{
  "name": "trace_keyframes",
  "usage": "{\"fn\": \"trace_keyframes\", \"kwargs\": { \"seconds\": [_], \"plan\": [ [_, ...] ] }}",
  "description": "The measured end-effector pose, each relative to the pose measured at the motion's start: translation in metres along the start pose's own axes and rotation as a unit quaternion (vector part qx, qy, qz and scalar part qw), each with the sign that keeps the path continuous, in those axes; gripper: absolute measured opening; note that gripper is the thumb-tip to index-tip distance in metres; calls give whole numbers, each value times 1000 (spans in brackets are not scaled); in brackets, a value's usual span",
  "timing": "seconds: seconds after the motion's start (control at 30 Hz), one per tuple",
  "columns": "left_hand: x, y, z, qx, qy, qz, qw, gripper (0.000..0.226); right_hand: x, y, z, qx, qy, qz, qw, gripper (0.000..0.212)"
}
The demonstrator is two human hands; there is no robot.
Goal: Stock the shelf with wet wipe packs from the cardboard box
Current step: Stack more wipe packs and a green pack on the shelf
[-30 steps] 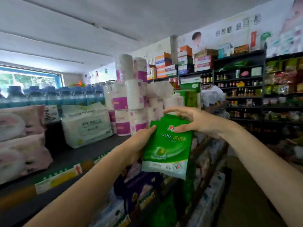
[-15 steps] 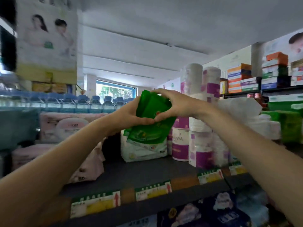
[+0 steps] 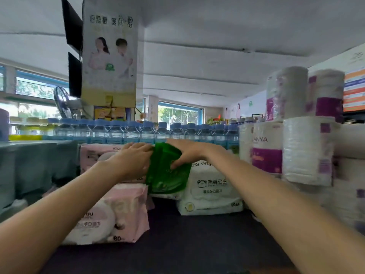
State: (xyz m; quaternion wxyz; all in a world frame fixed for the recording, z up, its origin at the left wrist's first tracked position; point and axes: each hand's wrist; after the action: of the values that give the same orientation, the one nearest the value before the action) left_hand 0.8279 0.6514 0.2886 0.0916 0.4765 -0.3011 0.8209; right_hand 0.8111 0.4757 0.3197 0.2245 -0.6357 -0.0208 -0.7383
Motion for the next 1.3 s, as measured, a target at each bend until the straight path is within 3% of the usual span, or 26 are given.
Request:
{"fn": "trace_keyframes", "kwargs": {
  "seconds": [0.2,0.37,0.47,0.63,0.73,0.8,0.9,1.0,1.13,1.3],
  "plan": [
    [-18,12,11,23,-67,55,996,55,2,0,10,-25,-32,-60,997,44],
    [-20,0,10,23,-20,46,998,50,-12,-6,32,-27,-36,-152,987,64],
    [-26,-3,11,10,4,39,999,48,-23,1,40,-21,-23,-208,978,65],
    [-30,-15,11,-14,77,-14,997,43,-18,-7,48,-45,-121,-207,970,61],
    [-25,-18,14,-19,73,-29,997,39,-17,-7,52,-60,-135,-233,961,60],
    [-22,-17,18,-12,65,-38,997,36,-23,0,55,-79,-120,-264,954,63],
    [-23,-17,22,-9,48,-43,998,35,-36,6,64,-54,-24,-223,973,60],
    [-24,-16,21,-7,50,-50,997,36,-47,6,68,-34,50,-307,950,48],
    [-27,-12,18,7,49,-28,998,37,-61,11,69,-36,81,-372,924,38],
    [-24,1,10,35,40,-69,996,44,-65,-2,39,-31,118,-334,935,41]
  ]
}}
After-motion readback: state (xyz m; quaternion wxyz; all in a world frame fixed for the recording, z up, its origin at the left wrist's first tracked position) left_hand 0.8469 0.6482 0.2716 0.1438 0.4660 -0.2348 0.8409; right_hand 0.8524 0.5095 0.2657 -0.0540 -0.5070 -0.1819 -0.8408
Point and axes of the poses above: each hand's wrist, its own z-axis towards the middle knuckle, its own x-axis out of the back of the hand, y = z × x, and after that the axes turned 2 degrees about z, right-handed
